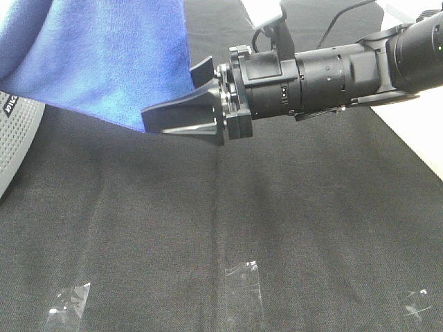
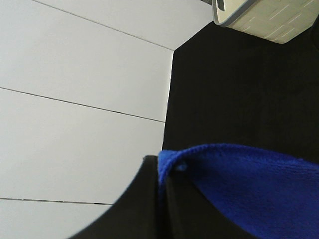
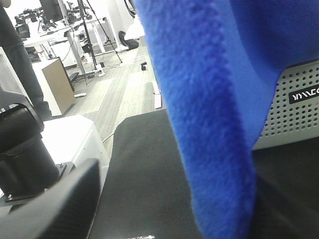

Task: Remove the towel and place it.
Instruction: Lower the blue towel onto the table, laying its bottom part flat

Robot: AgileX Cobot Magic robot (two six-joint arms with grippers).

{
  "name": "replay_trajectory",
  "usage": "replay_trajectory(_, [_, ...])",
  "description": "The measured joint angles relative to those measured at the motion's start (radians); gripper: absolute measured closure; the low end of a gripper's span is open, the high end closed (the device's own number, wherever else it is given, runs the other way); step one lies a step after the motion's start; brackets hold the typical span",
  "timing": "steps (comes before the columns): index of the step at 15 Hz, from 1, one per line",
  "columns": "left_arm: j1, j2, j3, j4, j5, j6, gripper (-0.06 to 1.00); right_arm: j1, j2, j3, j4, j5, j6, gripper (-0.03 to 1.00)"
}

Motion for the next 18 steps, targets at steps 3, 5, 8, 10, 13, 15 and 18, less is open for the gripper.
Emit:
replay_trajectory(3, [0.0,0.0,0.0,0.0,0.0,0.0,0.94,0.0,0.0,0.0,0.0,-0.023,0.0,0.59])
replay_trajectory(5, [0.0,0.0,0.0,0.0,0.0,0.0,0.94,0.0,0.0,0.0,0.0,-0.023,0.0,0.84])
replay_trajectory(8, [0.0,0.0,0.0,0.0,0.0,0.0,0.94,0.0,0.0,0.0,0.0,-0.023,0.0,0.96])
replay_trajectory(10, [0.0,0.0,0.0,0.0,0.0,0.0,0.94,0.0,0.0,0.0,0.0,-0.027,0.003,0.96])
replay_trajectory(13, [0.0,0.0,0.0,0.0,0.0,0.0,0.94,0.0,-0.008,0.0,0.0,-0.128,0.162,0.96])
replay_trajectory(15, [0.0,0.0,0.0,0.0,0.0,0.0,0.94,0.0,-0.055,0.0,-0.009,-0.217,0.294,0.96])
replay_trajectory(18, [0.0,0.0,0.0,0.0,-0.001,0.0,0.94,0.0,-0.176,-0.025,-0.182,-0.329,0.519,0.96])
